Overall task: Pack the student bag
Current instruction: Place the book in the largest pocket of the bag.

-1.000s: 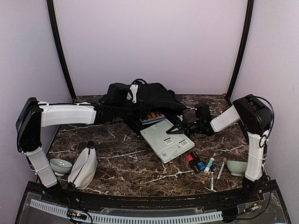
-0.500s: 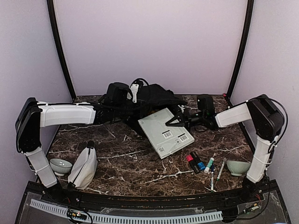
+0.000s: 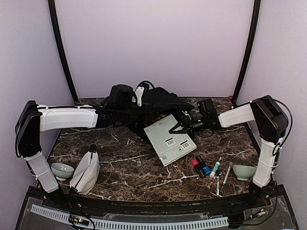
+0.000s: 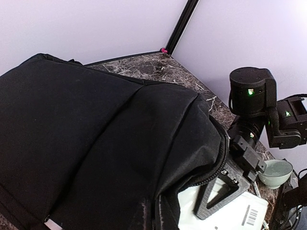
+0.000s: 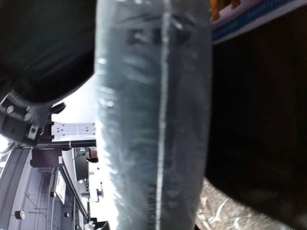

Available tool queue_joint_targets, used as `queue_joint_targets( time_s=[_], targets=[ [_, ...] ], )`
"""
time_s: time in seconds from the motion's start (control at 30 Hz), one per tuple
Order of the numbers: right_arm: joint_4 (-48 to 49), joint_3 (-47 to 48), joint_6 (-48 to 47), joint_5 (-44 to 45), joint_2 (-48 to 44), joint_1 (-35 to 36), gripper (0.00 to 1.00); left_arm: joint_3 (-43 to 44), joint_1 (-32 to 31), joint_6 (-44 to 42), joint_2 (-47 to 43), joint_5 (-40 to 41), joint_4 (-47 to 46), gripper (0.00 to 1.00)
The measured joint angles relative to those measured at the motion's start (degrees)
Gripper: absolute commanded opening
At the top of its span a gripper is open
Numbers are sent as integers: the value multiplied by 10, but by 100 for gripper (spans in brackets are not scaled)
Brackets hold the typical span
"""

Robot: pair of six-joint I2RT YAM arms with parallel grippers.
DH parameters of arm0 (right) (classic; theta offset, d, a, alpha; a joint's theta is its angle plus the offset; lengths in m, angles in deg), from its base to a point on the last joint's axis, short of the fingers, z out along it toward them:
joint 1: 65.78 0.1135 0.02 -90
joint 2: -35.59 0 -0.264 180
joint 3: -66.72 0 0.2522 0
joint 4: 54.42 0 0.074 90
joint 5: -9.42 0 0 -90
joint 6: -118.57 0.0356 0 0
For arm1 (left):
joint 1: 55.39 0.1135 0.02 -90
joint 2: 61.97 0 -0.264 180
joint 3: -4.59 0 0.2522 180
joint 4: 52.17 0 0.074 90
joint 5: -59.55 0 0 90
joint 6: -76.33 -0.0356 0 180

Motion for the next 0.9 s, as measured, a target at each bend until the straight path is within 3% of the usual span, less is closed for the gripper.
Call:
queue_joint_targets(
  time_s=[0.23, 0.5, 0.67, 0.9],
  targets=[
    [14, 37, -6, 20, 52, 1, 0, 0, 0, 0, 0, -13, 7, 0],
    [120, 52, 3, 35, 110, -2, 0, 0, 0, -12, 0, -23, 18, 0],
    [22, 117, 8, 34, 145, -2, 0, 0, 0, -20, 0, -27, 35, 0],
    [-62, 124, 4, 38, 130, -2, 0, -7, 0, -26, 0, -35, 34, 0]
  ],
)
